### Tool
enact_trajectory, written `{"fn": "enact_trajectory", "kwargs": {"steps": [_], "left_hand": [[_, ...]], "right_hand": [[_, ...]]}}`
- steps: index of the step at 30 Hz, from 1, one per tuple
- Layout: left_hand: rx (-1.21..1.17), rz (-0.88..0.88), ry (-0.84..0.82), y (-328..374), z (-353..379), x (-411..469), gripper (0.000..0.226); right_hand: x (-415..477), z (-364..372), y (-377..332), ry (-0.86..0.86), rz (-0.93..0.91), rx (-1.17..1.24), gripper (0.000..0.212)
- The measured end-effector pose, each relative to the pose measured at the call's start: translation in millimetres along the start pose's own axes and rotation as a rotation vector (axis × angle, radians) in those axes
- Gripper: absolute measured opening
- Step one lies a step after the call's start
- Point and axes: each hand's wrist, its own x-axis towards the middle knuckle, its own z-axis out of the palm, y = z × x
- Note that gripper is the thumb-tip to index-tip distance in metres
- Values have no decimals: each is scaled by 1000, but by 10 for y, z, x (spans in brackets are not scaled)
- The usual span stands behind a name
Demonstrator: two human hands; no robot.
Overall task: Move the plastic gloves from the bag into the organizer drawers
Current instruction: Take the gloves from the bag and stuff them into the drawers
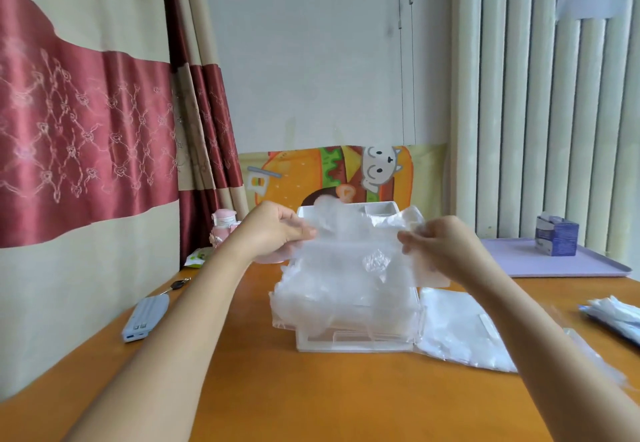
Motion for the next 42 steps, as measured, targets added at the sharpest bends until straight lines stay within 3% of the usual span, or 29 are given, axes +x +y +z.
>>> {"fn": "enact_trajectory", "kwargs": {"steps": [2,6,9,11,14,18,21,26,30,33,38,42], "left_hand": [[89,-13,32,-66,21,124,20],[516,9,32,-122,161,226,44],[750,13,-12,-75,265,222,23],[818,20,-45,-87,337,253,29],[847,12,-52,-123,404,300,46],[887,19,-55,-171,470,325,44],[930,63,-67,-183,490,317,47],[942,127,-27,-248,477,354,47],[974,146,-31,-276,468,349,45],[993,163,-41,-297,477,359,53],[989,171,-37,-335,479,371,52],[920,157,11,-327,458,346,52]], "right_hand": [[17,85,-5,-6,36,-93,33],[56,286,13,-77,66,-254,36],[93,390,25,-84,82,-385,33],[100,403,39,-22,61,-497,37],[48,435,37,128,-149,-436,15],[-12,541,-82,85,-362,-259,20],[4,588,-197,-214,-377,-236,35],[-39,548,-335,-396,-391,-193,55],[-11,556,-323,-557,-326,-356,60],[82,635,-239,-589,-310,-379,61],[223,776,-208,-454,-354,-272,49],[270,865,-140,-520,-338,-337,48]]}}
